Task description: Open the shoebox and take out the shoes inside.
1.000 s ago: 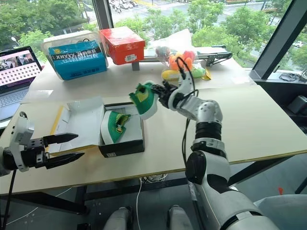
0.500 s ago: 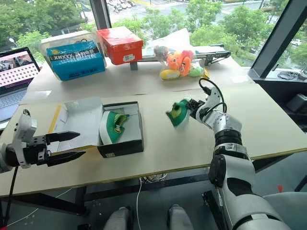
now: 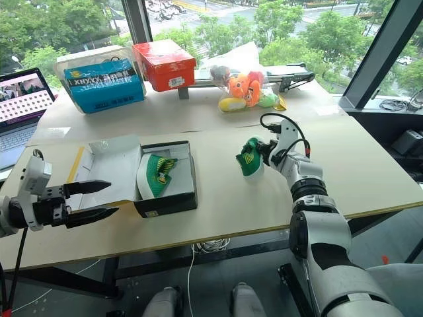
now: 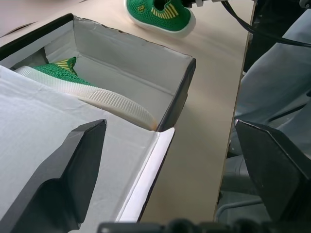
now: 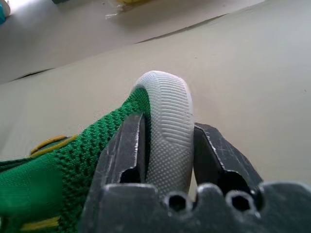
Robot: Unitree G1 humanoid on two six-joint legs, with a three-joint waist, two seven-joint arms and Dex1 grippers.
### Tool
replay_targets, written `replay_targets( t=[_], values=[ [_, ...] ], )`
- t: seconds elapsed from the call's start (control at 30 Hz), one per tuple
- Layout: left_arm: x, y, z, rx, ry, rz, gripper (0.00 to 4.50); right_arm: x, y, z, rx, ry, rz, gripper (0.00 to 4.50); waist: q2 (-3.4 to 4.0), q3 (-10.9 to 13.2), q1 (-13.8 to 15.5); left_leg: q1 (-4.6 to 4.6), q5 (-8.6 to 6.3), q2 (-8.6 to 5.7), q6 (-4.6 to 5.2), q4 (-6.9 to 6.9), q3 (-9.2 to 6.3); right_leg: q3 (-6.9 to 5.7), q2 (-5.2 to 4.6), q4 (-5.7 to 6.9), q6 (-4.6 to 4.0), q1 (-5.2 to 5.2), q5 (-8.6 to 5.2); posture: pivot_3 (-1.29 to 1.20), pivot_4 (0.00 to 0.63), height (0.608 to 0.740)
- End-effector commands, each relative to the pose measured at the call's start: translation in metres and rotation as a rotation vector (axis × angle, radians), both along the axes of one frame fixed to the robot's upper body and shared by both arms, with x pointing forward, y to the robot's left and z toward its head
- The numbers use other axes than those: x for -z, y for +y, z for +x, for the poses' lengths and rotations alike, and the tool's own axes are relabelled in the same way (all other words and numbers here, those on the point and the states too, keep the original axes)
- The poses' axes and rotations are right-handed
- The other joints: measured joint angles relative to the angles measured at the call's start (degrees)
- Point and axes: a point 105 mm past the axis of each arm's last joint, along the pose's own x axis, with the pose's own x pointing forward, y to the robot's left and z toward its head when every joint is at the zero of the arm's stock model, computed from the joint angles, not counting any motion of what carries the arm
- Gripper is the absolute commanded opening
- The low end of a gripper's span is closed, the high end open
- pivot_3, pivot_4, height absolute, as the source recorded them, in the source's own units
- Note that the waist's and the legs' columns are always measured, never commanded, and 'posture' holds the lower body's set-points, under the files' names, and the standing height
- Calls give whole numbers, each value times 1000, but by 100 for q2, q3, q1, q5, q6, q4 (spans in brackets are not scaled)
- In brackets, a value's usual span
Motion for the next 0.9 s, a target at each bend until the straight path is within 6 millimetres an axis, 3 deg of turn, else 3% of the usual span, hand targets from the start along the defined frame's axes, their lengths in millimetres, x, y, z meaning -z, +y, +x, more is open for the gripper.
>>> replay_targets(
  t=[0.03, 0.07, 0.23, 0.4, 0.47, 0.57, 0.67, 0.77, 0.9],
  values=[
    [-8, -3, -1, 17, -38, 15, 4500, -8, -8, 1, 21, -17, -34, 3075, 0, 0, 0, 0, 0, 0, 0, -1, 0, 0, 0, -2, 0, -1, 0, 0, 150, 732],
    [-8, -3, -1, 20, -37, 13, 4500, -13, -13, 2, 36, -29, -52, 3360, 0, 0, -18, -1, 0, 0, 0, -3, 0, 0, 1, -2, 0, -2, 0, 0, 150, 732],
    [-8, -6, 0, 29, -36, 8, 4500, -39, -34, 2, 93, -94, -109, 3360, 3, 3, -48, -6, 1, 0, 1, -10, 2, 9, 6, 6, 27, -19, 14, 0, 150, 732],
    [-7, -7, 0, 35, -35, 5, 4500, -95, -29, -9, 24, -247, -214, 3360, 5, 4, -47, -11, 1, -1, 2, -8, 4, 12, 5, 7, 24, -27, 12, 0, 150, 732],
    [-7, -7, -1, 37, -35, 5, 4500, -127, -10, -26, -77, -343, -213, 3360, 8, 6, -38, -12, 1, -1, 2, -8, 4, 15, 5, 13, 19, -34, 9, 0, 150, 732],
    [-8, -7, -3, 43, -33, 8, 4500, -165, 42, -80, -393, -460, -176, 3360, 12, 8, -22, -14, 1, 0, 2, -14, 5, 17, 7, 16, 26, -42, 11, 0, 150, 732],
    [-10, -7, -7, 49, -30, 16, 4500, -164, 85, -115, -615, -409, -170, 3360, 11, 8, -11, -13, 0, 3, 2, -14, 6, 20, 11, 21, 25, -44, 6, 0, 150, 732],
    [-12, -3, -10, 50, -31, 29, 4500, -159, 120, -127, -707, -345, -142, 3360, 8, 6, -12, -5, -1, 7, 1, -10, 7, 18, 13, 22, 9, -39, -1, 0, 150, 732],
    [-16, 12, -9, -12, -47, 49, 4500, -125, 197, -136, -811, -154, -53, 3360, 9, 6, -24, -3, -12, 3, -17, -8, 9, 18, 5, 20, -14, -43, 7, 0, 150, 732]
  ],
)
